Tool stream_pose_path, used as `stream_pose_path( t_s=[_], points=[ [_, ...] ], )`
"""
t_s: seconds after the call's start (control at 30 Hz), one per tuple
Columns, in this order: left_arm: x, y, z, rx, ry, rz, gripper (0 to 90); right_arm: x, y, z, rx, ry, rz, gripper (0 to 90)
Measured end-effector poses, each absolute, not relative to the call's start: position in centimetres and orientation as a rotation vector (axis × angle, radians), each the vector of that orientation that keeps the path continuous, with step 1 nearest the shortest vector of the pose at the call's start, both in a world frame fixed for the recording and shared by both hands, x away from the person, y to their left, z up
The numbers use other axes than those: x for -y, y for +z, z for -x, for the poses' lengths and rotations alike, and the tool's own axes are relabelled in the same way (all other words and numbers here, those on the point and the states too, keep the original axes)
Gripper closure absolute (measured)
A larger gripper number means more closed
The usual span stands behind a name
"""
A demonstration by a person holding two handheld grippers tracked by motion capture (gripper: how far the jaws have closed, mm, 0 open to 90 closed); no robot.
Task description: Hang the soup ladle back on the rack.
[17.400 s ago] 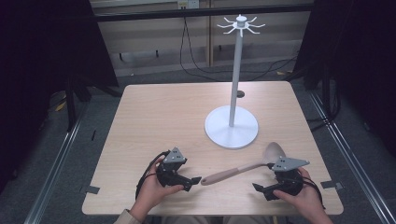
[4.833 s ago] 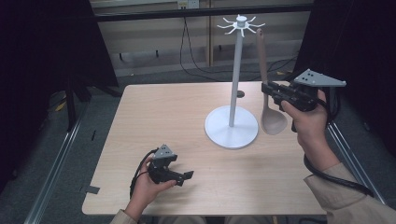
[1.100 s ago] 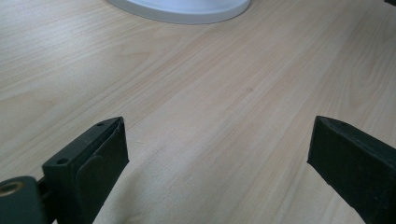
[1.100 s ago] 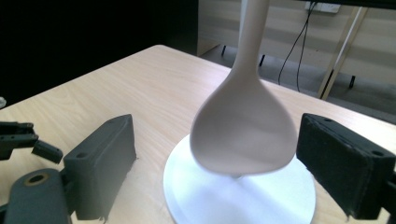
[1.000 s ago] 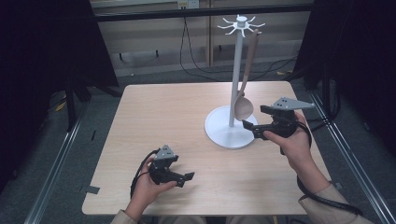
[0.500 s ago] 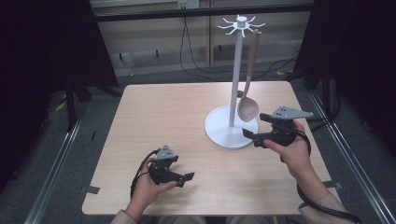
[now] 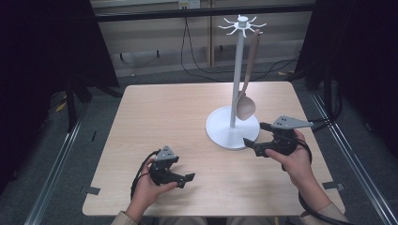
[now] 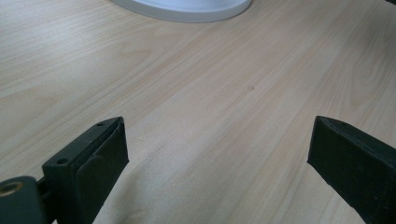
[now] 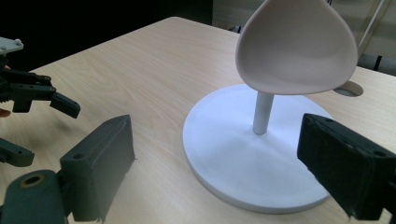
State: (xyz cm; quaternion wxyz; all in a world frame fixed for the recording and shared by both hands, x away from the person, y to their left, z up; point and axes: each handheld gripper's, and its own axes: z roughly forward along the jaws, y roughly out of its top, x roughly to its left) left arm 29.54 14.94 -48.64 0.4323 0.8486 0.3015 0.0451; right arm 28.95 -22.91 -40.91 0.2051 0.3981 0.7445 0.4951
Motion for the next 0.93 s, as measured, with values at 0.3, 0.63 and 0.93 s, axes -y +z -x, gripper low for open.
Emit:
stream_pose_path(
  t_s=[0.3,0.63,0.93],
  points=[
    [-14.9,-48.6,-29.5,-0.753,0.115,-2.119,4.8,23.6,-42.1,-28.4,-2.086,1.375,-1.132,10.6],
    [-14.9,-48.6,-29.5,-0.751,0.114,-2.113,4.8,24.3,-43.1,-27.8,-2.083,1.361,-1.149,10.5],
    [-15.0,-48.6,-29.5,-0.753,0.119,-2.113,4.8,24.4,-43.3,-27.9,-2.077,1.349,-1.156,10.5]
  ],
)
